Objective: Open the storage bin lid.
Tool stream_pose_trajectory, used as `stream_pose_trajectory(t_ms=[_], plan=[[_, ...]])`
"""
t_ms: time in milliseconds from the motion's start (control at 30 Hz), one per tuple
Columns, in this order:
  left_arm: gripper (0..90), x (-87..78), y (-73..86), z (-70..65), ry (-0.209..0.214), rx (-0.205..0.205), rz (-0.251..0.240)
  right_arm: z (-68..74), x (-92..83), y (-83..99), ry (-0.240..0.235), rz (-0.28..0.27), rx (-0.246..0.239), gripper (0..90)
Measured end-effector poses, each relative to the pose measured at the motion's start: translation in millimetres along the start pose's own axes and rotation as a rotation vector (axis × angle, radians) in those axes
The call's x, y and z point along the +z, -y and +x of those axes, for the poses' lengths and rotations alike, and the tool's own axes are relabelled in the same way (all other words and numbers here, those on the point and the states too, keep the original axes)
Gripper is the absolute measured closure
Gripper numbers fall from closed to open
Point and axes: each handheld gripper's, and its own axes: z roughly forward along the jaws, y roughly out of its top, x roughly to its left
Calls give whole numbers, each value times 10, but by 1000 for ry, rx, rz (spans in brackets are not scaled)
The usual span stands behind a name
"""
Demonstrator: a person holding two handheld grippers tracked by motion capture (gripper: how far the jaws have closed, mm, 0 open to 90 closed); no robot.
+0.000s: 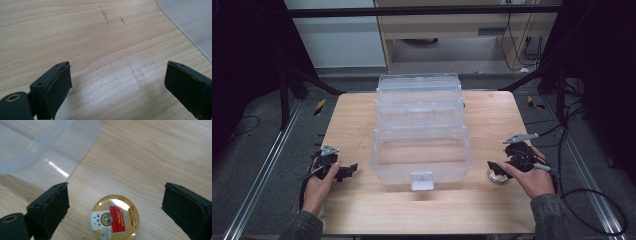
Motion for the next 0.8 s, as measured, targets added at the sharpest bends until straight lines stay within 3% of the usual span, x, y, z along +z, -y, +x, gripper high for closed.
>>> stream_pose_trajectory(t_ms=[233, 500, 800], plan=[[63, 66, 33, 1, 12, 7, 29, -27, 146, 85, -10, 70, -10, 87], [17, 114, 64, -35, -10, 64, 16, -104, 233, 195, -15, 138, -3, 86], [0, 125, 81, -44, -6, 57, -4, -134, 369, 236, -30, 199, 9, 77]])
